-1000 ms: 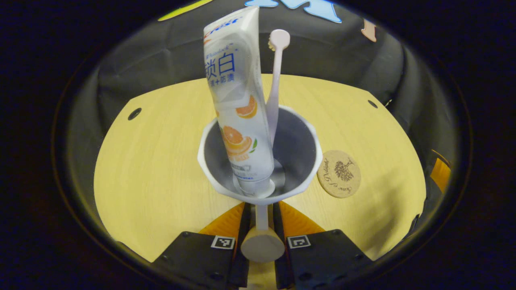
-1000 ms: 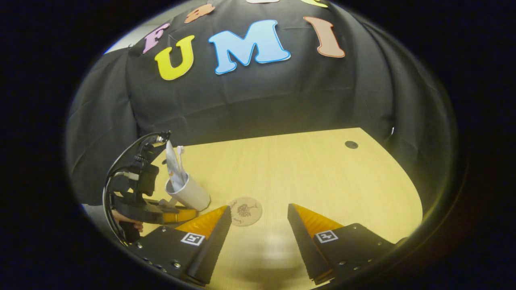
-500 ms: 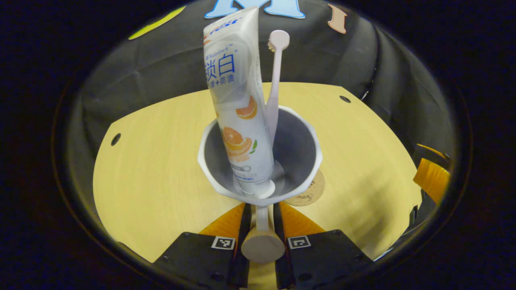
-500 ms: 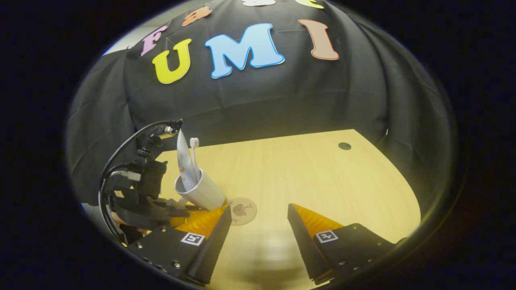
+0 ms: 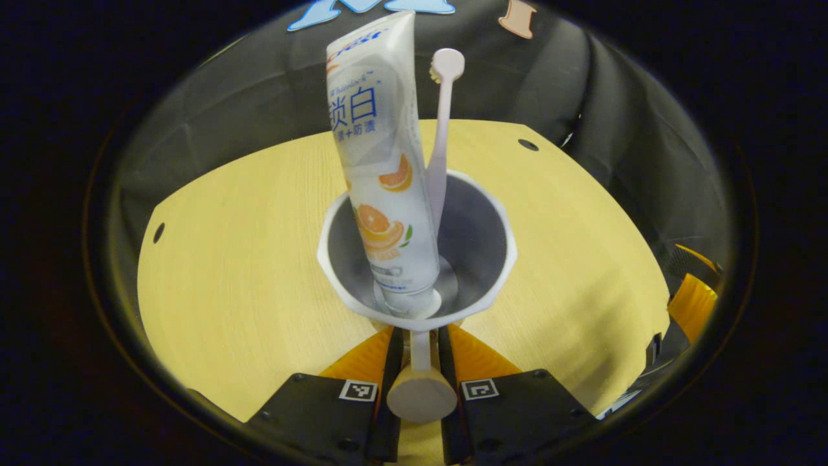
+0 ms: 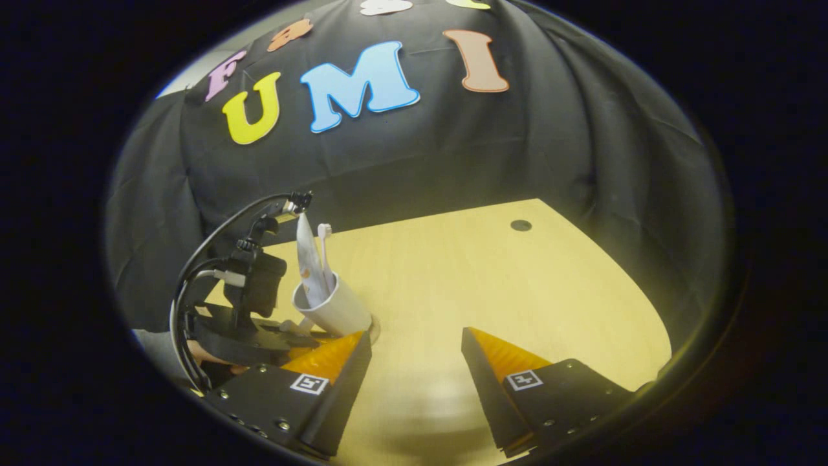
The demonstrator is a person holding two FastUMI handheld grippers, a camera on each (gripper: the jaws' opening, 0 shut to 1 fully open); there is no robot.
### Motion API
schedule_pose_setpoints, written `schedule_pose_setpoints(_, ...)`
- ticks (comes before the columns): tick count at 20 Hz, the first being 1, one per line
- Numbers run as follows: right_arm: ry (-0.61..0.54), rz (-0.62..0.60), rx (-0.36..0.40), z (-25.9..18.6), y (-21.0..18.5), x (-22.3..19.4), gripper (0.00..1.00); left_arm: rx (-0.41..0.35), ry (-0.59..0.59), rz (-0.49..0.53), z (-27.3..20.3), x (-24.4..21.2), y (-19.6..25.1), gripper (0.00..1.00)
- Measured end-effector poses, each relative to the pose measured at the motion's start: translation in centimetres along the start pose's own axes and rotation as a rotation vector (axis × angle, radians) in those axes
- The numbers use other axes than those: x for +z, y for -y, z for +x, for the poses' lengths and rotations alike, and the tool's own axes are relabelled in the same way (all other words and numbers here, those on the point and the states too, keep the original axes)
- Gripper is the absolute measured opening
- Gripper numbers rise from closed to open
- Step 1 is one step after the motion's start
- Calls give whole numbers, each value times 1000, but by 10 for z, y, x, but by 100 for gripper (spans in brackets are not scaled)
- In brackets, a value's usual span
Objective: Put the toothbrush and toothpaste on the desktop into the cup, then pick up the cup and place it on the coaster on the desktop.
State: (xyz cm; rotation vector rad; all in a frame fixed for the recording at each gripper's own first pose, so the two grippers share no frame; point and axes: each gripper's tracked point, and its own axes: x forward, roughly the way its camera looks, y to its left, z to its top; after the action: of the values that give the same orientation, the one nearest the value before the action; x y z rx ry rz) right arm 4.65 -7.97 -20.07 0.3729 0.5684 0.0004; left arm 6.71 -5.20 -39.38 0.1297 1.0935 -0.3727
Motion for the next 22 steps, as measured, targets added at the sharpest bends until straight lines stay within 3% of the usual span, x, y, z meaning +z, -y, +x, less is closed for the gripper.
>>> schedule_pose_setpoints(6,-1,37,-5,-2,22,0,84,40,-30,3,10,-4,1,33)
schedule_pose_setpoints(7,-2,40,-2,-1,22,1,84,49,-36,7,11,-6,-1,39)
schedule_pose_setpoints(8,0,41,3,-1,23,1,84,56,-38,14,10,-6,-1,33)
schedule_pose_setpoints(9,2,38,7,-1,23,3,84,63,-40,15,9,-6,-2,39)
schedule_pose_setpoints(11,-1,25,15,-3,22,1,84,74,-35,12,9,-7,-1,35)
schedule_pose_setpoints(14,-3,21,33,-8,22,0,84,98,-54,-19,11,-14,-7,45)
schedule_pose_setpoints(16,2,16,37,-13,24,2,84,100,-28,-31,9,-11,-5,40)
schedule_pose_setpoints(18,12,12,43,-18,24,5,84,95,5,-52,0,-9,-3,67)
schedule_pose_setpoints(19,16,6,45,-22,24,7,84,91,29,-63,-7,-7,0,77)
schedule_pose_setpoints(22,24,-16,59,-29,21,8,84,87,117,-94,-29,0,6,84)
